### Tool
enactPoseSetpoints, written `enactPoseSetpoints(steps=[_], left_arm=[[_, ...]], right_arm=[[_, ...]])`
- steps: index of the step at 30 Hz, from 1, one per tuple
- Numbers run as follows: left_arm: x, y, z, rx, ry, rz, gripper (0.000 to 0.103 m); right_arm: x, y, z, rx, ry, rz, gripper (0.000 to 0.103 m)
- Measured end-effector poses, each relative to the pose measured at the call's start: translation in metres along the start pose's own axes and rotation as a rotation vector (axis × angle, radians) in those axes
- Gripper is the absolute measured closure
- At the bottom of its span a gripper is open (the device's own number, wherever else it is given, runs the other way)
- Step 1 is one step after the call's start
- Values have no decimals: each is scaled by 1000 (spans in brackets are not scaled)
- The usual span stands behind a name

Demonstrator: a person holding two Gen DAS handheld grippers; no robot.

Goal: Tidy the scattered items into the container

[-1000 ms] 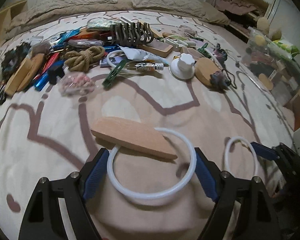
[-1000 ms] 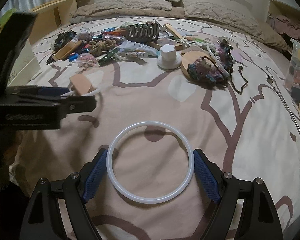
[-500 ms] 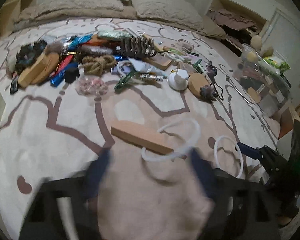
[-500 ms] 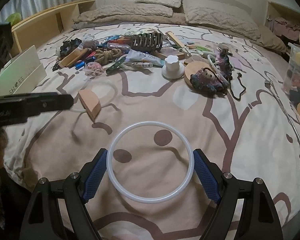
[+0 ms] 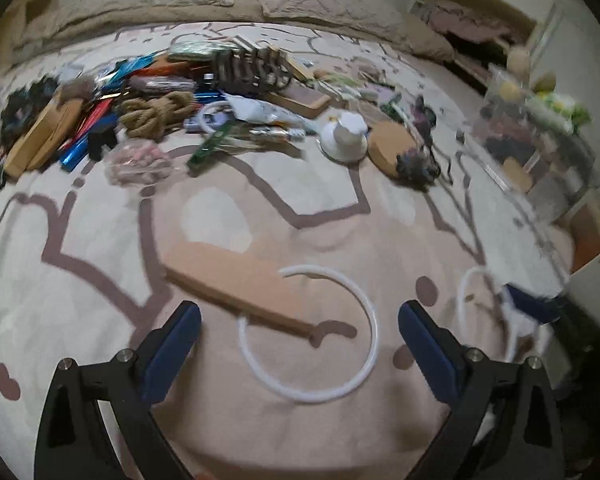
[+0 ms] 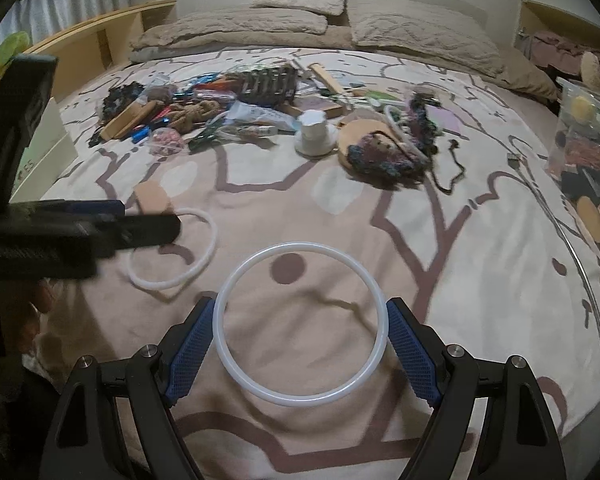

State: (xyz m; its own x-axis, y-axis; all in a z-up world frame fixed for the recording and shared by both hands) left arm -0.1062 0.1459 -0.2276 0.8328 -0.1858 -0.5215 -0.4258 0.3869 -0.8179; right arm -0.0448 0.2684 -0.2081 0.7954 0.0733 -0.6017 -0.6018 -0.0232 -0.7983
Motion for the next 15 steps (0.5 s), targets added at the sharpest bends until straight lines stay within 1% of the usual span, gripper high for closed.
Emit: enactPoseSetpoints(steps=[3, 5, 7, 10, 13, 15], left_arm=[[6, 16, 10, -49, 56, -22, 3], [8, 22, 12, -102, 97, -14, 3], [7, 25, 12, -127, 114, -2, 3], [3, 29, 10, -142, 106, 17, 3], [0, 32, 6, -133, 62, 26, 2], [1, 32, 6, -127, 53, 30, 3]], right_arm=[[0, -1, 13, 14, 24, 1, 18], [0, 0, 21, 30, 32, 0, 18], [2, 3, 29, 43, 39, -2, 18], [6, 11, 37, 52, 51, -16, 18], [12, 21, 41, 58, 60, -35, 18], [13, 24, 40, 65, 53, -37, 18]])
Point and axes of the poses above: each gripper's, at about its wrist camera, not at the fingertips, and y roughly the way its jaws point, z to its right, x to its underside, the point moved 9 cm from there along y, roughly the way its jaws point, and after that the axes turned 2 degrees about x, right-handed, at the moved point
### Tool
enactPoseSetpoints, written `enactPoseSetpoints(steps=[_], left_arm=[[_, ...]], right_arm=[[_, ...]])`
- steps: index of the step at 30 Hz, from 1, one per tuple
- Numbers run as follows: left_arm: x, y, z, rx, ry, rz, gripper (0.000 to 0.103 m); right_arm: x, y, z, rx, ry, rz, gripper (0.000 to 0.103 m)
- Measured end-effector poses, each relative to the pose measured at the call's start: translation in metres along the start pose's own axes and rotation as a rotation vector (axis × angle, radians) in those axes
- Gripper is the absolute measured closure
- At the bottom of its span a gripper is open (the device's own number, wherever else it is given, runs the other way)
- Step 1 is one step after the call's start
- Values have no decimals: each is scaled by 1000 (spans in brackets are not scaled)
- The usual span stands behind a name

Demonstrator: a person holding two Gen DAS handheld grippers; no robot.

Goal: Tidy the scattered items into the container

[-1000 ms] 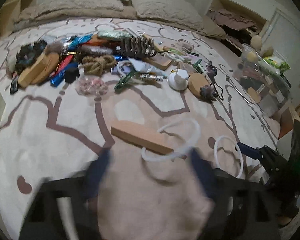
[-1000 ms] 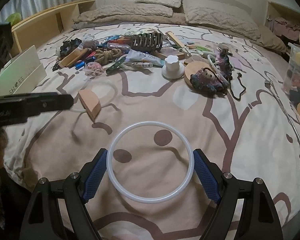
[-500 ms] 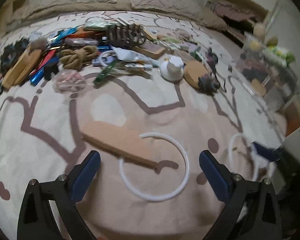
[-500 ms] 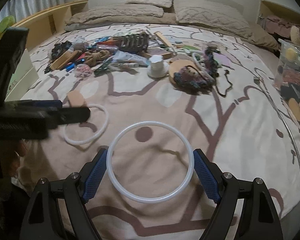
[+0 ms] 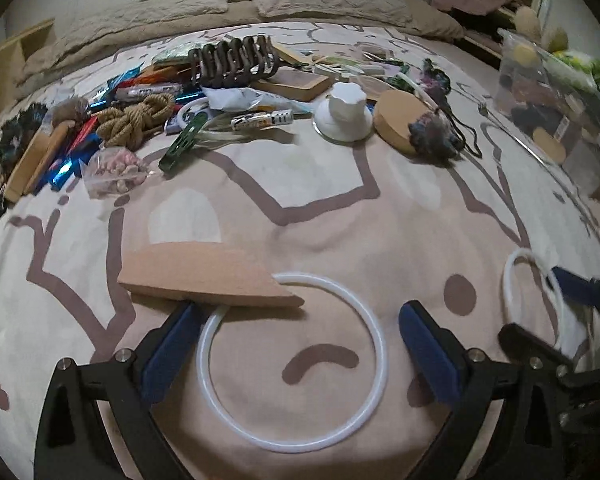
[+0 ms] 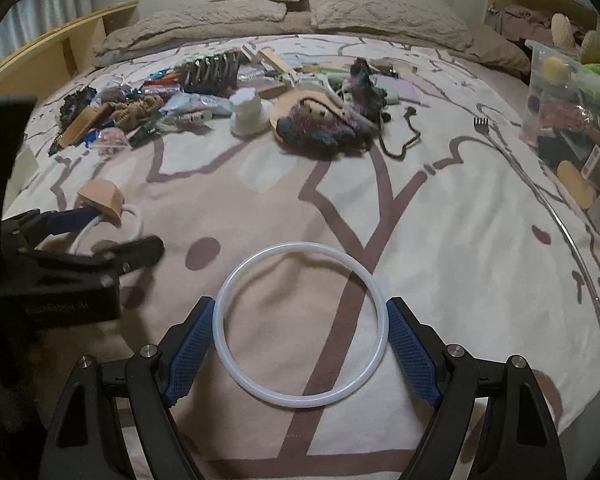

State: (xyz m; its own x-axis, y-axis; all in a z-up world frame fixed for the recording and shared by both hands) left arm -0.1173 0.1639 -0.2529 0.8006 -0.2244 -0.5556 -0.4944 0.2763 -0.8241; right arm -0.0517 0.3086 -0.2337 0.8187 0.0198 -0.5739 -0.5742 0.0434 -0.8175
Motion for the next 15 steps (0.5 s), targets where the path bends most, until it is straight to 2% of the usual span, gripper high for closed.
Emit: enactPoseSetpoints(steps=[11, 13, 15], left_arm=[[5, 0, 2, 0, 36, -22, 4], [5, -4, -2, -9, 23, 4, 15], [5, -9, -7, -1, 2, 31, 19]], right_arm=[[-1, 2, 0, -2, -4, 11, 18], [-1, 2, 0, 4, -7, 16, 18], [0, 2, 0, 10, -8, 22, 18]])
Point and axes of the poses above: each gripper's, at about its wrist camera, not at the fingertips, and y roughly the way its jaws point, z to its right, x to its underside, the point moved 9 cm from there along y, roughly the way its jaws point, and after that the axes turned 2 degrees about x, right-handed, at the moved point
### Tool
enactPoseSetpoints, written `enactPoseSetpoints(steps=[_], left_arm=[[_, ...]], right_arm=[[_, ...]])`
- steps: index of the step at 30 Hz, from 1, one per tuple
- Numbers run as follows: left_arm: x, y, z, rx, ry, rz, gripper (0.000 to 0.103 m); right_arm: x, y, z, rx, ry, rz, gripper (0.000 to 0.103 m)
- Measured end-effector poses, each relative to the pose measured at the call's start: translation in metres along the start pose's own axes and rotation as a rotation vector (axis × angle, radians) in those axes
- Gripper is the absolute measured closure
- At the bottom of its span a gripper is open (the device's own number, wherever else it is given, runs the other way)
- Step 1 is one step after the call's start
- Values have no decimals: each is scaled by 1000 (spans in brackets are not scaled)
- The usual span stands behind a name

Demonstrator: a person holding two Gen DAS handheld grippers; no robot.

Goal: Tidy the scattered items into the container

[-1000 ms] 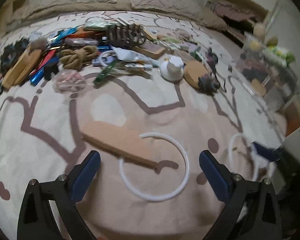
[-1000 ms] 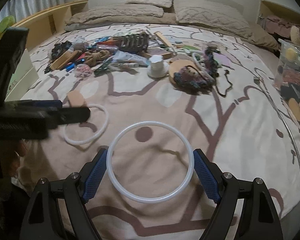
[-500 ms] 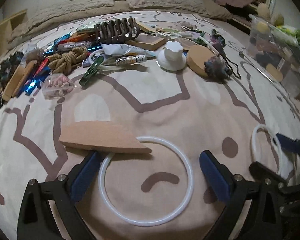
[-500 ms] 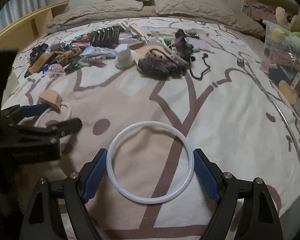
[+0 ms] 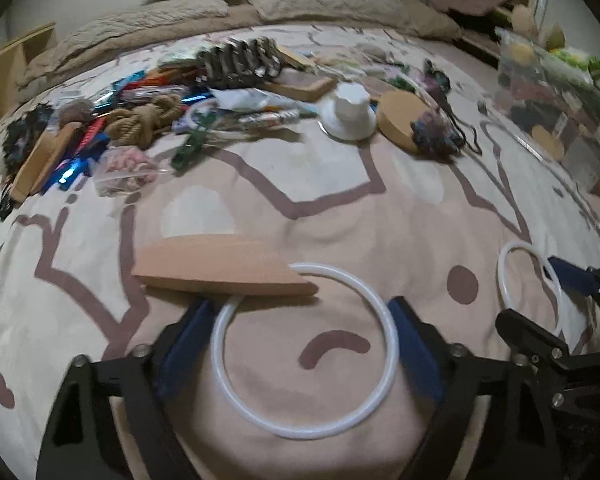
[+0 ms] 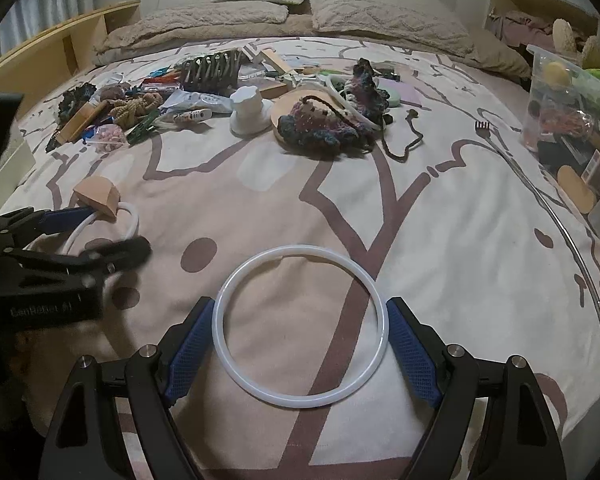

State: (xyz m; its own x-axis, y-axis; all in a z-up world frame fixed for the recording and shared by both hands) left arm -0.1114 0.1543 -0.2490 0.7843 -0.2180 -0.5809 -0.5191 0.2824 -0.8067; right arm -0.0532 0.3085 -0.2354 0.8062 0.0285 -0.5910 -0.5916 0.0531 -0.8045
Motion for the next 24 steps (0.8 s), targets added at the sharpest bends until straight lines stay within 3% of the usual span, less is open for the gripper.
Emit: enactPoseSetpoints(steps=[11, 24], left_arm=[[3, -25, -1, 68, -41, 46, 19], [-15, -91, -4, 154, -72, 183, 19]], right_arm=[[-1, -8, -5, -2, 2, 15, 18], [-26, -49, -27, -120, 44, 102, 18]])
Point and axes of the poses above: each gripper's, at about its wrist camera, not at the fingertips, and y roughly the way its jaws point, z to its right, x to its underside, the point moved 9 cm from there along y, roughly the way its jaws point, and after that the axes turned 2 degrees about x, right-handed, at the moved point
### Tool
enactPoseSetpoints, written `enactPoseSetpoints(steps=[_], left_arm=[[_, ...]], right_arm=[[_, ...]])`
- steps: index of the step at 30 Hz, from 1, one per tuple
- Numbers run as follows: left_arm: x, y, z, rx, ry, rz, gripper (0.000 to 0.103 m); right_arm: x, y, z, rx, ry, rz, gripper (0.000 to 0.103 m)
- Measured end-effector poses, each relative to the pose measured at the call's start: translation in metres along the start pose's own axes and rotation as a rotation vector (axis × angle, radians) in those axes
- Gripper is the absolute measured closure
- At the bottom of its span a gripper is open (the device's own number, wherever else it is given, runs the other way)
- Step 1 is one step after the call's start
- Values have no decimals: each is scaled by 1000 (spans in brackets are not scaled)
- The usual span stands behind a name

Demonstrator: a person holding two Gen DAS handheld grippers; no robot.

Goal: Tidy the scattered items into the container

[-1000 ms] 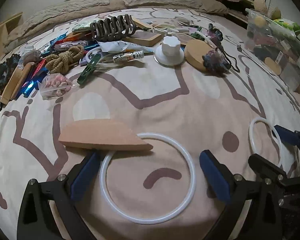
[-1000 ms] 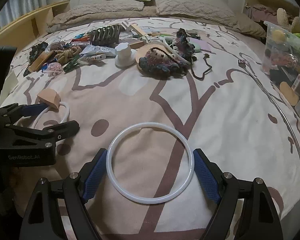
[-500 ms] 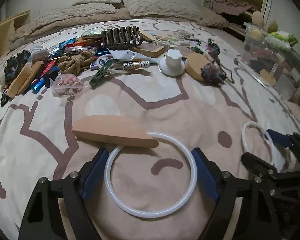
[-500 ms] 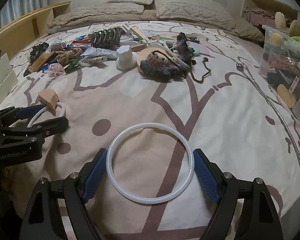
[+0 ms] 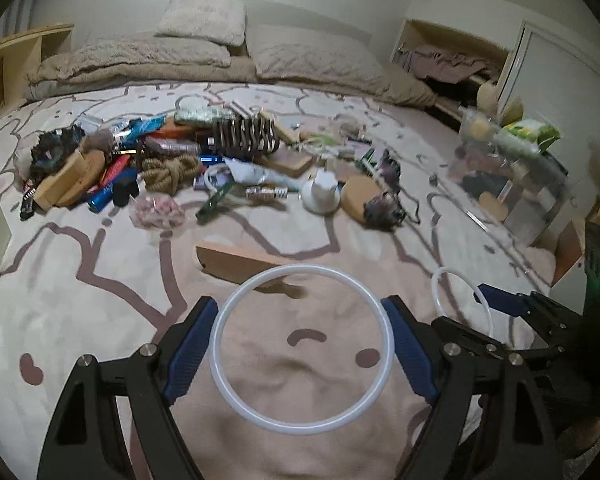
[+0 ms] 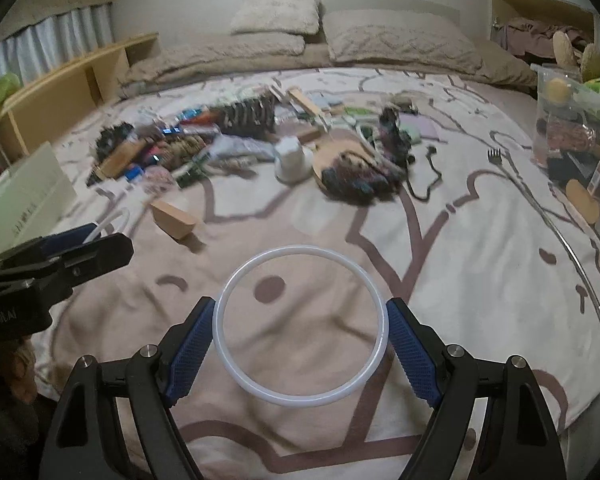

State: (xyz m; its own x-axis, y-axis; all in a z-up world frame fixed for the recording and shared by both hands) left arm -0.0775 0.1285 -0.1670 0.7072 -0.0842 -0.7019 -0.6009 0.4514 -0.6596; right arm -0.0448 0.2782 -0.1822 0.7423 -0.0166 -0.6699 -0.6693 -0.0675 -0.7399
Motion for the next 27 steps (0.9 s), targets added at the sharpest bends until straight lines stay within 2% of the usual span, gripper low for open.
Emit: enactPoseSetpoints(steps=[4, 8, 12, 19, 24, 27], left_arm=[[-7, -12, -3, -15, 4, 27, 19], [-8, -22, -15, -83, 17, 32, 19], [-11, -36, -30, -113, 4, 48, 19], [-26, -76, -61, -208, -9, 96, 19], [-37, -108, -85, -258, -32, 138, 19], [-45, -134, -101, -315, -35, 187, 19]], right_arm=[[-11, -11, -7, -22, 6, 30, 18], [-18, -21, -14, -35, 3, 55, 18], [-25, -30, -21, -48, 2, 81, 18], [-54, -45, -41, -90, -8, 138, 18], [-81, -53, -69, -140, -38, 186, 18], [-94, -54, -89, -167, -58, 203, 18]])
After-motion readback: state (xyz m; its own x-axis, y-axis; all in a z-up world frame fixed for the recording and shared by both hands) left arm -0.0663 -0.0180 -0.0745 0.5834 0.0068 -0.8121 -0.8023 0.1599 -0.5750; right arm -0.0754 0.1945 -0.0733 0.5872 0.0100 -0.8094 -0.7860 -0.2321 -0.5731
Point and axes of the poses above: each gripper's, at about its wrist camera, not at the fingertips, and y roughly the way its jaws point, z to its right, x to its underside, the point moved 9 cm from there along y, roughly the way its jaws point, and after that the axes turned 2 degrees about x, right-handed, at the moved point
